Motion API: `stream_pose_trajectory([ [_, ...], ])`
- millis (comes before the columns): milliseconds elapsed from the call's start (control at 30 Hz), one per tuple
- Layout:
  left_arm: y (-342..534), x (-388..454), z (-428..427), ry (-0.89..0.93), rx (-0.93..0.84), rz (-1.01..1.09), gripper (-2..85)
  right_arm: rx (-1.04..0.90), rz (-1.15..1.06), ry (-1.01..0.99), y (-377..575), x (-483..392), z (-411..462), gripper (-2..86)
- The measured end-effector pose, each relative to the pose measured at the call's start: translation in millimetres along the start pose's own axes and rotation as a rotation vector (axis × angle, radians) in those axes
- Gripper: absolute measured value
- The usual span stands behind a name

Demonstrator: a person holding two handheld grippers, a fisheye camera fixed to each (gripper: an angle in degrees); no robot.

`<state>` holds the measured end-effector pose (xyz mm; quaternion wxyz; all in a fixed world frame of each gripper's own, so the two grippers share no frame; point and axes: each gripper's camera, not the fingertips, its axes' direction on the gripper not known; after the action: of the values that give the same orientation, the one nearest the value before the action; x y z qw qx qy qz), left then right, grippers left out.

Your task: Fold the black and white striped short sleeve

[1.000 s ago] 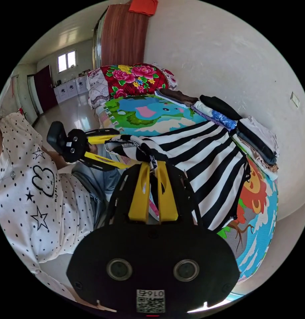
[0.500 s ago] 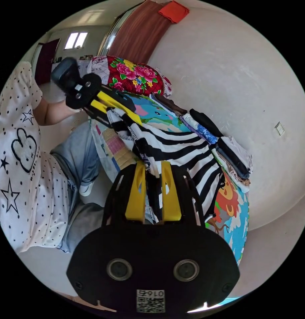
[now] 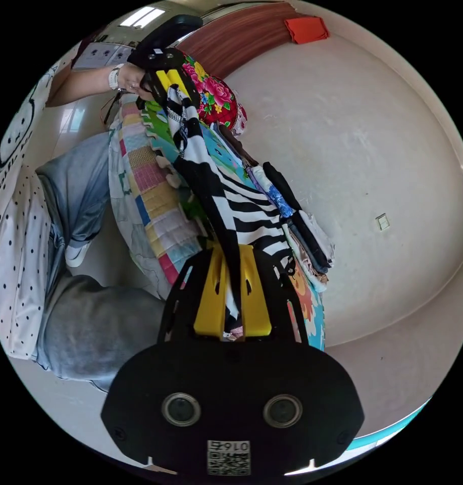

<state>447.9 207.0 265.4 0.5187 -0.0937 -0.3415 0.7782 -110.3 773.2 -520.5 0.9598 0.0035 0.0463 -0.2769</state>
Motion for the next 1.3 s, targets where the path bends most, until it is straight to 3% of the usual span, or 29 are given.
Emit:
stream_pose_trajectory([
  [500,10.8,-69.8,11.1,0.526,-0.030,0.121,-0.9,-0.083,-0.202,-0.651,-64.9,144.1,45.6,4.4],
  [700,12.4,-194.1,21.4,0.461,0.029,-0.127,-0.9,-0.054,-0.259,-0.651,-115.7,242.5,85.3,4.3],
  [900,35.9,-344.7,111.2,0.473,-0.112,-0.416,-0.9,-0.127,-0.209,-0.790,-189.4,373.0,210.0,4.7],
  [1100,96.8,-452.2,276.6,0.492,-0.362,-0.747,-0.8,-0.487,-0.179,-0.924,-243.9,413.7,429.0,4.2],
  [1167,119.8,-466.4,314.2,0.542,-0.428,-0.829,-0.7,-0.615,-0.070,-0.952,-249.0,414.9,508.8,4.0],
  [1300,145.3,-483.3,317.0,0.577,-0.331,-0.870,0.5,-0.711,-0.030,-1.017,-244.1,403.2,562.8,4.0],
])
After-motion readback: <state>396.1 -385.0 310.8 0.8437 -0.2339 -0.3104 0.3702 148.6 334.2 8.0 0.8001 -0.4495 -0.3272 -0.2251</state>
